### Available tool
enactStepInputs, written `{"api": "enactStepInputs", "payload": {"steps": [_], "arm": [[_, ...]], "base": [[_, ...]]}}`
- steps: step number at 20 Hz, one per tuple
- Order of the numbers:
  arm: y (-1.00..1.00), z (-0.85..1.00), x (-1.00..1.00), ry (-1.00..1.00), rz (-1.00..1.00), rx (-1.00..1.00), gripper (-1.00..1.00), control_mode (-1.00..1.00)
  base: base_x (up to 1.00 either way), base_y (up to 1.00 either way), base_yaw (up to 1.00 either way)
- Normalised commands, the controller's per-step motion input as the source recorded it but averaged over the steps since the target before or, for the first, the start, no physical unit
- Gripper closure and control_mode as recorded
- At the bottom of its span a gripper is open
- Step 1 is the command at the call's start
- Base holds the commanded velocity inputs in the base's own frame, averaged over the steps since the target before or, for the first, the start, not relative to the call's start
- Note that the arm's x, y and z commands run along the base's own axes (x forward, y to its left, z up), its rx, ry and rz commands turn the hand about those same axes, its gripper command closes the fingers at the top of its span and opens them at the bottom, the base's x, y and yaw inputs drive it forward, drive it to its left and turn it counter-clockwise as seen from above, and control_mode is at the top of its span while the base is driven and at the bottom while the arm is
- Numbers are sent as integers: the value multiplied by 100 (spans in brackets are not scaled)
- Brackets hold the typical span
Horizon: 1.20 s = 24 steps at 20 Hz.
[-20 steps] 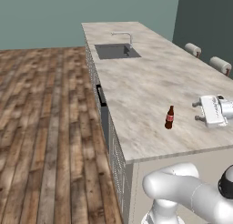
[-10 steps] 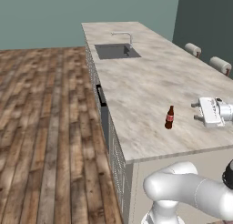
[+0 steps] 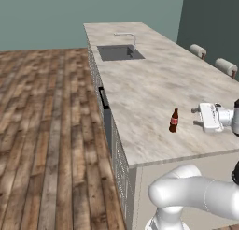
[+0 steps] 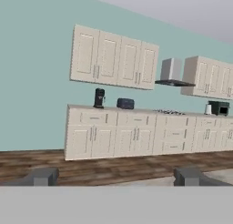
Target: Pick the bottled drink from the counter and place it in the open cabinet.
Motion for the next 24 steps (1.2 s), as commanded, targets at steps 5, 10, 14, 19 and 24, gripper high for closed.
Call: {"api": "enactStepInputs", "payload": {"steps": [5, 10, 14, 19, 24], "arm": [[0, -20, 23, 0, 0, 0, -100, -100], [0, -15, 30, 5, 0, 0, -100, -100], [0, -11, 31, 7, 0, 0, -100, -100], [-1, -12, 25, 7, 0, 0, -100, -100], [-2, -15, 23, 7, 0, 0, -100, -100]], "base": [[0, 0, 0], [0, 0, 0], [0, 0, 0], [0, 0, 0], [0, 0, 0]]}}
